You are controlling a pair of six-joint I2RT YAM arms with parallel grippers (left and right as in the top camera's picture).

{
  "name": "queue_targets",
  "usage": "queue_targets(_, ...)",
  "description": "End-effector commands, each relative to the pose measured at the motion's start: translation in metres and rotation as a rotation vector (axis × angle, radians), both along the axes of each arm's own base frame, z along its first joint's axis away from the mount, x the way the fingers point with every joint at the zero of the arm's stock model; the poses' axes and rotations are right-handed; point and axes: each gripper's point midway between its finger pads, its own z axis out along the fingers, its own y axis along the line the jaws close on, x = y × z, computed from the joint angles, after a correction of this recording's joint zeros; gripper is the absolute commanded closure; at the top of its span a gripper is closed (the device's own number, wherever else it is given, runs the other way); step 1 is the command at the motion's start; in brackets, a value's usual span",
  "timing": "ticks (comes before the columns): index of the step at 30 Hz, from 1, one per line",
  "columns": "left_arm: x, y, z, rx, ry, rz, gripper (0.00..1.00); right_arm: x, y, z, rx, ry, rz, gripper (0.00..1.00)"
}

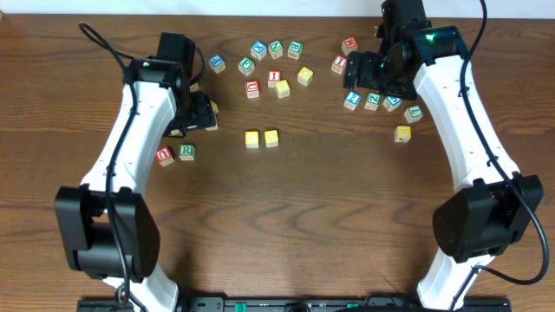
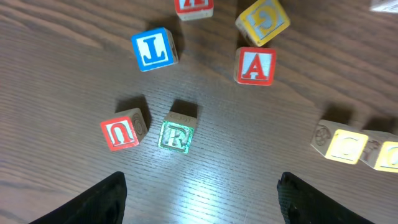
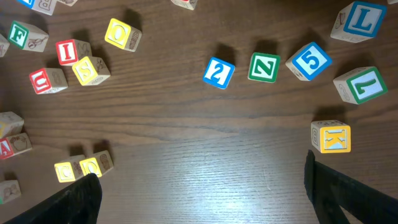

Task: Spell out CORL
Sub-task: 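Lower the left gripper over the green R block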

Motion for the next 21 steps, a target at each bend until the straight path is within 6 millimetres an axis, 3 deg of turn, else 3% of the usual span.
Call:
queue_targets(1,-0.004,0.001,-0.021,0.01,0.062,0.022,0.24,0.0,0.005,-0.002,-0.004,0.003,0.009,0.01)
queue_targets(11,-0.008,0.007,-0.074,0.055,0.199,0.025,0.33,0.001,0.003,-0.002,-0.006,0.003,0.008,0.01)
queue_targets(21,-0.005,0.022,-0.08,0.123,0.196,-0.003,0.33,-0.002,-0.003,-0.004,-0.016,0.016,0.015,0.01)
